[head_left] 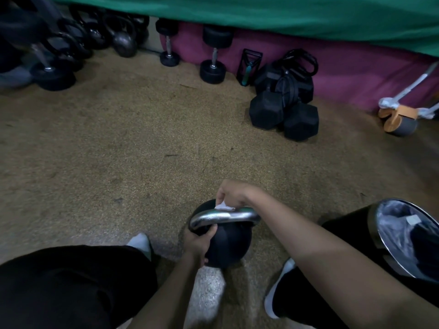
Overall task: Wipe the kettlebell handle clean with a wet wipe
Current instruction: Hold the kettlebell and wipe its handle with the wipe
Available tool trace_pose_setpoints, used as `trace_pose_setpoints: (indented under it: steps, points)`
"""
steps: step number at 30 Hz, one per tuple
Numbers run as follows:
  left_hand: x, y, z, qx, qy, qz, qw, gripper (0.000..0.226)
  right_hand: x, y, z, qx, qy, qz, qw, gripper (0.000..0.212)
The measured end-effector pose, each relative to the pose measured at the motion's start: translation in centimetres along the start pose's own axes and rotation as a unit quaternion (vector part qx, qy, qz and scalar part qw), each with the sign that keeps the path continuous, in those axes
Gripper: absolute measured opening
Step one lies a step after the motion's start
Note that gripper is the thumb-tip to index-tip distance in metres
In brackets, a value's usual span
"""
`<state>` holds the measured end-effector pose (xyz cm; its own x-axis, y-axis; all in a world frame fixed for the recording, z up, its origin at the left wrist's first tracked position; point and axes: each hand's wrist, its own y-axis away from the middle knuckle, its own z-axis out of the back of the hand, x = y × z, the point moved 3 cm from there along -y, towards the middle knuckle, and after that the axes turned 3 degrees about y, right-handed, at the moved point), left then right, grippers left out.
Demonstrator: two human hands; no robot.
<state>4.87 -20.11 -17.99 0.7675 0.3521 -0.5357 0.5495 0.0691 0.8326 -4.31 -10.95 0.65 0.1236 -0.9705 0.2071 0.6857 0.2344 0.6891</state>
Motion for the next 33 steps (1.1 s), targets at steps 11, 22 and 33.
trace_pose_setpoints:
  steps: [11, 22, 33]
  points:
    - [0.1, -0.3, 0.1, -0.011, -0.013, 0.011, 1.0, 0.077, -0.6, 0.3, -1.7, -0.088, -0.023, -0.008, 0.996, 0.019]
    - [0.2, -0.9, 0.3, -0.023, -0.019, 0.018, 0.999, 0.083, -0.6, 1.3, -2.9, -0.148, -0.049, -0.02, 0.988, 0.025]
    - [0.4, -1.0, 0.1, -0.017, -0.019, 0.023, 0.999, 0.074, -0.4, 1.9, -4.6, -0.238, -0.079, -0.038, 0.967, 0.03]
